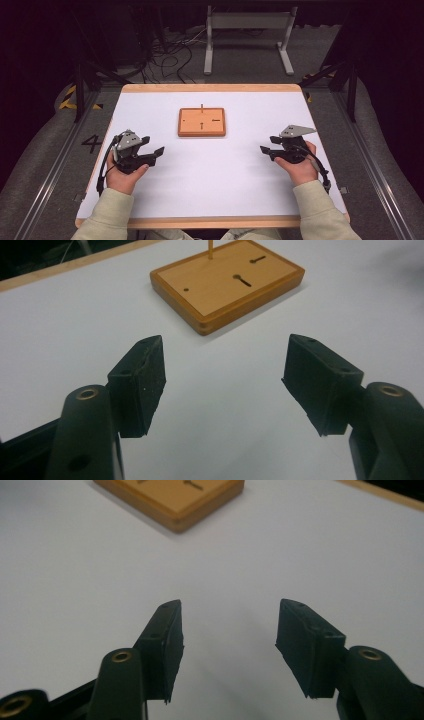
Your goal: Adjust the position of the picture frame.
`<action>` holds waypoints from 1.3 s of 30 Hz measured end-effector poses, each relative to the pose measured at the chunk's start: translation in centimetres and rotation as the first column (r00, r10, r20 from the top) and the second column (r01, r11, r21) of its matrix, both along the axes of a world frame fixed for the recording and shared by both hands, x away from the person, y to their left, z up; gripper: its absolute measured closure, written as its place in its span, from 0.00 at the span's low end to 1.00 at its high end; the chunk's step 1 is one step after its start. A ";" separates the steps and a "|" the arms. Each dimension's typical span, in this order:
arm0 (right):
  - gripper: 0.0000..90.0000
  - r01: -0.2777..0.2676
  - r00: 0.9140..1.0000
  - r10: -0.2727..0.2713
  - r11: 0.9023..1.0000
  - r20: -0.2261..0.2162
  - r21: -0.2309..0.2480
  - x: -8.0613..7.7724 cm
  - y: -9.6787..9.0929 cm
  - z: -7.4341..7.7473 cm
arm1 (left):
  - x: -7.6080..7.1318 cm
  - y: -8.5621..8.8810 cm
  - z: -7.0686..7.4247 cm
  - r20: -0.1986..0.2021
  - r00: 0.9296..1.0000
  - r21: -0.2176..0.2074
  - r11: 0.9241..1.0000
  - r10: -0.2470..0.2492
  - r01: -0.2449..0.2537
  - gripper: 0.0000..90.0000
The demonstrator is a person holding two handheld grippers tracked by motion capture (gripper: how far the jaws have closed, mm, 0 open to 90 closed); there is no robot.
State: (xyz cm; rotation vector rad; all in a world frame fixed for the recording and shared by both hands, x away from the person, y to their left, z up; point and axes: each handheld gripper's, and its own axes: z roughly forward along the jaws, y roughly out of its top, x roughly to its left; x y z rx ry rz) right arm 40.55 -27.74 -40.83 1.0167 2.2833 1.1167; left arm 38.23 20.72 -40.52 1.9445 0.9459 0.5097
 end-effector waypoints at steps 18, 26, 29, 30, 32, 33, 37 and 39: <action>0.61 -0.069 0.998 0.069 0.997 -0.014 0.022 -0.7 0.5 0.9 | 0.3 -0.1 -0.5 -0.028 0.999 0.015 1.000 0.020 -0.019 0.37; 0.72 -0.128 0.991 0.128 0.992 -0.032 0.012 1.0 2.3 2.2 | -0.2 0.4 -0.6 -0.033 0.999 0.016 0.999 0.043 -0.042 0.37; 0.76 -0.160 0.986 0.159 0.987 -0.040 -0.011 1.8 3.7 2.7 | -0.4 0.9 -0.7 -0.032 0.998 0.015 0.998 0.054 -0.053 0.37; 0.76 -0.163 0.986 0.162 0.987 -0.044 -0.013 2.1 4.2 2.9 | -0.5 1.0 -0.8 -0.031 0.998 0.016 0.998 0.057 -0.057 0.37; 0.76 -0.173 0.984 0.173 0.985 -0.053 -0.006 2.8 5.0 3.2 | -0.7 1.6 -1.0 -0.038 0.996 0.013 0.997 0.076 -0.076 0.37; 0.75 -0.178 0.982 0.177 0.984 -0.061 -0.003 3.1 5.4 3.4 | -0.8 1.8 -1.2 -0.041 0.996 0.010 0.996 0.084 -0.084 0.37; 0.74 -0.203 0.978 0.202 0.979 -0.057 -0.013 4.4 7.1 4.2 | -1.2 2.6 -1.3 -0.046 0.993 0.010 0.994 0.108 -0.108 0.37; 0.72 -0.217 0.974 0.217 0.976 -0.063 -0.005 5.1 7.8 4.4 | -1.5 2.9 -1.3 -0.045 0.992 0.011 0.993 0.116 -0.115 0.37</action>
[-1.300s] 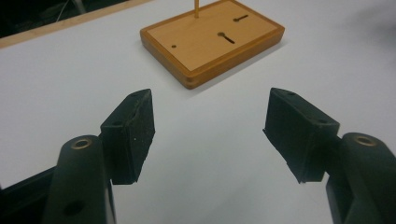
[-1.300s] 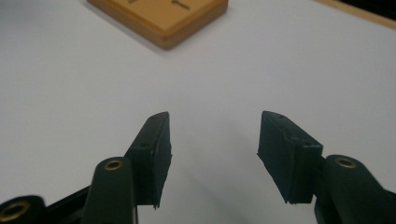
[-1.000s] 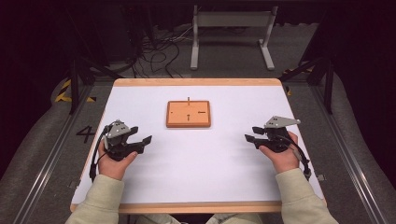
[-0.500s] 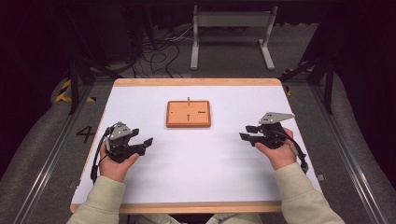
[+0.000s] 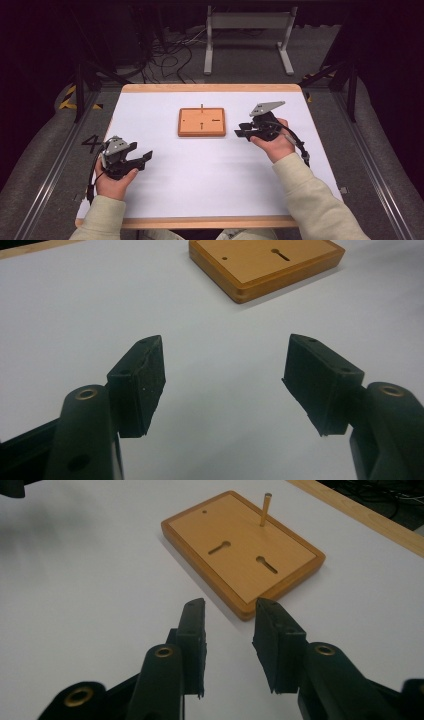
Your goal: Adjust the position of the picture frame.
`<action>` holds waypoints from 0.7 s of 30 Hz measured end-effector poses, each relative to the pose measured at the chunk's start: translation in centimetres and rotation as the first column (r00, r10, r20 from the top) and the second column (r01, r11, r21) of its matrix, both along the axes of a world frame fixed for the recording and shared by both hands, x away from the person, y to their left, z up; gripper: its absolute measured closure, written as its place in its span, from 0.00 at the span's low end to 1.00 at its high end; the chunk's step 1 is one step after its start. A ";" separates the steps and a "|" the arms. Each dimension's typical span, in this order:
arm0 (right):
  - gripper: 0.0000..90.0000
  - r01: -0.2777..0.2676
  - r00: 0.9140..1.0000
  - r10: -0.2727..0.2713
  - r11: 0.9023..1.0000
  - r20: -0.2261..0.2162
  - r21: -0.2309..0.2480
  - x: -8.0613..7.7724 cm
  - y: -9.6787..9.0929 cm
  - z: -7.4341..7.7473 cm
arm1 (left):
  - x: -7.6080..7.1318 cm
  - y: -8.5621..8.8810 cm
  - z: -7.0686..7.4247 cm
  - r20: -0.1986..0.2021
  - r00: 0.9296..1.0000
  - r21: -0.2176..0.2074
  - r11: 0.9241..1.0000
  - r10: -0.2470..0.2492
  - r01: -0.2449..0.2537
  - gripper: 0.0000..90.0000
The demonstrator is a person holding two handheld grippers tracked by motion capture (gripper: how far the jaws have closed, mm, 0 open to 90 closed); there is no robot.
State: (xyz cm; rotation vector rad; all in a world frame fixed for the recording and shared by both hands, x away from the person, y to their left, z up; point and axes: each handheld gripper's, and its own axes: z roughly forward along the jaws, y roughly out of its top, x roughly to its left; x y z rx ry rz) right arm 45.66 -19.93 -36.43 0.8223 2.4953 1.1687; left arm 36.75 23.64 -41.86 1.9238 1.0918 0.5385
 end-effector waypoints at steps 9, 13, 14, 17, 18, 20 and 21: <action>0.69 0.003 1.000 -0.003 1.000 -0.007 -0.005 2.8 3.1 0.2 | -0.9 1.0 -0.2 -0.005 1.000 -0.001 1.000 0.030 -0.030 0.37; 0.67 0.008 1.000 -0.008 1.000 -0.006 -0.018 4.3 4.5 0.4 | -1.1 1.5 -0.3 -0.007 0.999 -0.005 0.999 0.046 -0.046 0.37; 0.66 0.011 1.000 -0.012 1.000 -0.008 -0.019 4.7 4.9 0.4 | -1.1 1.5 -0.2 -0.009 0.999 -0.008 0.999 0.047 -0.047 0.37; 0.64 0.017 1.000 -0.018 0.999 -0.020 -0.034 6.3 6.2 0.1 | -1.1 1.5 -0.3 -0.007 0.999 -0.007 0.999 0.046 -0.046 0.37; 0.64 0.019 1.000 -0.020 0.999 -0.023 -0.040 6.7 6.5 0.0 | -1.0 1.7 -0.4 -0.008 0.999 -0.004 0.999 0.039 -0.039 0.37; 0.71 0.030 0.999 -0.032 0.998 -0.035 -0.064 7.8 7.2 -0.4 | -1.0 1.8 -0.6 -0.016 0.999 -0.004 0.999 0.037 -0.037 0.37; 0.75 0.042 0.998 -0.045 0.997 -0.049 -0.066 8.4 7.4 -0.6 | -0.9 2.0 -0.7 -0.014 0.999 -0.001 0.999 0.037 -0.037 0.37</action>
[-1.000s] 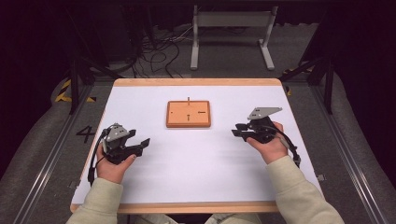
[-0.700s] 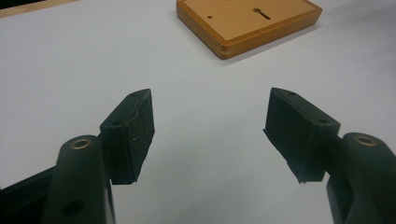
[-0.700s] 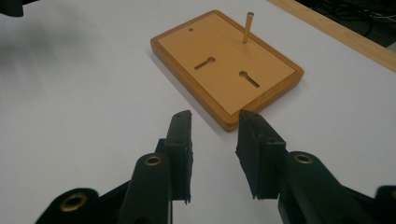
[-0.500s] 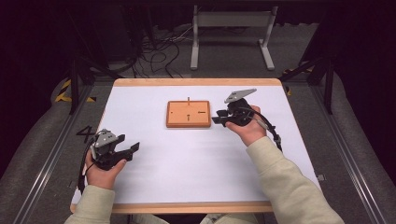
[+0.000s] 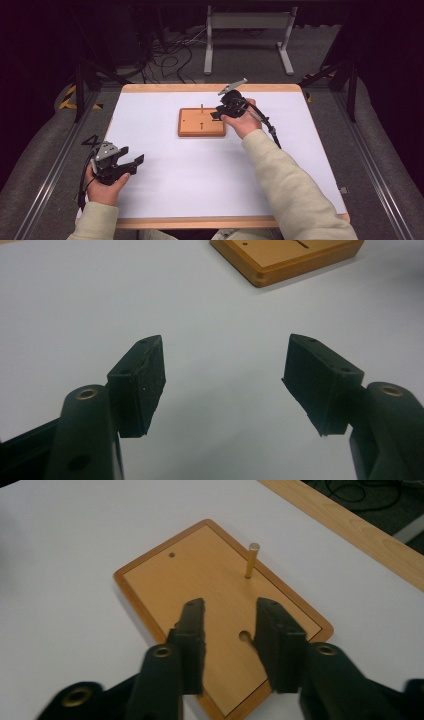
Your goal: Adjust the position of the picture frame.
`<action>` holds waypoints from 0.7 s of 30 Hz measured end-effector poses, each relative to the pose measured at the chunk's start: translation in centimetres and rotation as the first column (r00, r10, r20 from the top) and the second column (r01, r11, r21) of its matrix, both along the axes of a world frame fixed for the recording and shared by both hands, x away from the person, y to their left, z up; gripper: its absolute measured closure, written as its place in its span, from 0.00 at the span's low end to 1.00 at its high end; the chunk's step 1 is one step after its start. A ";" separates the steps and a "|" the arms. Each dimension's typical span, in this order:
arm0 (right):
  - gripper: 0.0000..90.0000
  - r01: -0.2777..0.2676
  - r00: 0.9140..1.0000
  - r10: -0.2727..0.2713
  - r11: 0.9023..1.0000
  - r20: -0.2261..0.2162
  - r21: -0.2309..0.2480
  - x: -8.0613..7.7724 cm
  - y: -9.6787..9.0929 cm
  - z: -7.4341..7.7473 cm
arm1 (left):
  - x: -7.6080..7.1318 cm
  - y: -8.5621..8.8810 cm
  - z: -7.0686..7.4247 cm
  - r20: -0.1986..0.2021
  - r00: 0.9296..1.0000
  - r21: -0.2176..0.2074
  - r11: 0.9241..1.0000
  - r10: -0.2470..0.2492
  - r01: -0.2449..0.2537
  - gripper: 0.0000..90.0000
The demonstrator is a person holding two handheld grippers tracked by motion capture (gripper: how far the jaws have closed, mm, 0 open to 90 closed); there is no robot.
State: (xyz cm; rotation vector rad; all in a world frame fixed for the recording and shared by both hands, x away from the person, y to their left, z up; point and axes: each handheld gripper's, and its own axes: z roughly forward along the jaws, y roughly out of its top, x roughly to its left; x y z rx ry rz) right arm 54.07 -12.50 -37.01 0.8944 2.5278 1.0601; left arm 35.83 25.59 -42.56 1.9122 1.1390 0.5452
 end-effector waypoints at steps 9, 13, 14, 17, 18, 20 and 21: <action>0.90 0.062 0.997 -0.063 0.998 -0.047 -0.026 3.7 1.9 -1.5 | 0.6 1.2 -0.7 -0.025 1.000 -0.028 1.000 0.002 -0.003 0.37; 0.93 0.082 0.995 -0.084 0.996 -0.062 -0.032 4.6 2.8 -2.0 | 0.7 1.2 -0.7 -0.026 1.000 -0.029 1.000 -0.010 0.009 0.37; 0.93 0.086 0.994 -0.087 0.996 -0.066 -0.030 4.7 3.0 -2.1 | 0.6 1.1 -0.8 -0.025 1.000 -0.027 1.000 -0.013 0.012 0.37; 0.88 0.080 0.994 -0.082 0.996 -0.070 -0.024 5.0 3.6 -2.4 | 0.5 1.1 -0.8 -0.022 1.000 -0.023 1.000 -0.018 0.017 0.37; 0.85 0.076 0.995 -0.077 0.997 -0.068 -0.027 5.1 3.8 -2.6 | 0.4 1.1 -0.9 -0.023 1.000 -0.023 1.000 -0.017 0.016 0.37; 0.79 0.072 0.995 -0.075 0.996 -0.063 -0.048 5.2 4.1 -2.9 | 0.4 1.3 -0.9 -0.022 1.000 -0.025 1.000 -0.014 0.014 0.37; 0.77 0.072 0.995 -0.075 0.996 -0.065 -0.047 5.2 4.2 -3.0 | 0.4 1.4 -0.9 -0.021 1.000 -0.027 1.000 -0.011 0.010 0.37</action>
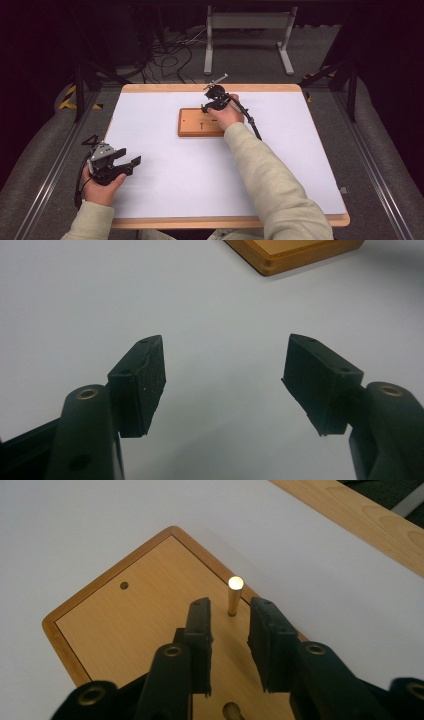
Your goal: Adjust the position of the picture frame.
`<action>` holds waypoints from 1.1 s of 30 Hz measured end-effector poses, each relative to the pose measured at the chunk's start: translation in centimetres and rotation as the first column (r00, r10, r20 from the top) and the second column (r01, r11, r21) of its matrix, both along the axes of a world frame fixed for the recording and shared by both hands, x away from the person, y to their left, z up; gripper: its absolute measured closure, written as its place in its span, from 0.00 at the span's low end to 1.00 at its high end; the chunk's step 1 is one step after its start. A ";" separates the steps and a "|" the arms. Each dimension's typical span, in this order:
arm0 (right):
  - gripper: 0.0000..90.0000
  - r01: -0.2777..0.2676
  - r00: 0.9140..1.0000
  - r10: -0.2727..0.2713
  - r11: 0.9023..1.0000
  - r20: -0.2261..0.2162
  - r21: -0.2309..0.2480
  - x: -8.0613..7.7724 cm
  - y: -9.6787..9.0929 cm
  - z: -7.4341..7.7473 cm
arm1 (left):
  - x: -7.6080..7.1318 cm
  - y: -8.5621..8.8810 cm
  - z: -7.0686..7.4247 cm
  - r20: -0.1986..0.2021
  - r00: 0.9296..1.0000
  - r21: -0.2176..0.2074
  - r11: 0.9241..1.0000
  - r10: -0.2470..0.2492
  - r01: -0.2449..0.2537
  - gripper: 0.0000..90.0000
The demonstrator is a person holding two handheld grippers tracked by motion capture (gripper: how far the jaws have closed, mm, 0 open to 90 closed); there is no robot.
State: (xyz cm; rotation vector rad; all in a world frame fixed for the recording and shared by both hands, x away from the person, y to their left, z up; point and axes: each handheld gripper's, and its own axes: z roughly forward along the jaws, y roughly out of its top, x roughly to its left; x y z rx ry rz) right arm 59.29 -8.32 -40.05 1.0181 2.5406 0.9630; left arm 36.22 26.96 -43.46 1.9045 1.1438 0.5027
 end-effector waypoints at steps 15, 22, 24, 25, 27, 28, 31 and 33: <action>0.93 0.015 0.997 -0.009 0.997 0.075 -0.073 1.2 2.4 -2.1 | 0.1 0.3 -0.4 -0.014 1.000 -0.011 1.000 0.000 0.000 0.37; 0.94 0.014 0.999 -0.010 0.997 0.046 -0.072 1.1 2.1 -1.9 | 0.1 0.3 -0.4 -0.015 1.000 -0.011 1.000 0.001 -0.001 0.37; 0.94 0.014 0.999 -0.011 0.997 0.040 -0.072 1.0 2.0 -1.8 | 0.1 0.3 -0.4 -0.014 1.000 -0.009 1.000 -0.001 0.001 0.37; 0.94 0.013 0.999 -0.011 0.998 0.031 -0.067 0.9 1.7 -1.7 | 0.1 0.2 -0.4 -0.014 1.000 -0.011 1.000 0.000 0.000 0.37; 0.94 0.015 1.000 -0.014 0.998 0.018 -0.055 0.6 1.2 -1.5 | 0.2 0.1 -0.4 -0.017 1.000 -0.010 1.000 -0.001 0.001 0.37; 0.94 0.009 1.000 -0.008 0.998 0.018 -0.057 0.5 1.0 -1.4 | 0.2 0.0 -0.4 -0.017 1.000 -0.002 1.000 -0.007 0.007 0.37; 0.94 -0.012 1.000 0.013 0.999 0.005 -0.049 -0.1 0.5 -1.3 | 0.3 -0.4 -0.4 -0.014 1.000 -0.001 1.000 -0.012 0.012 0.37; 0.94 -0.022 1.000 0.021 0.999 -0.010 -0.039 -0.6 0.2 -1.4 | 0.3 -0.6 -0.3 -0.016 1.000 0.000 1.000 -0.018 0.018 0.37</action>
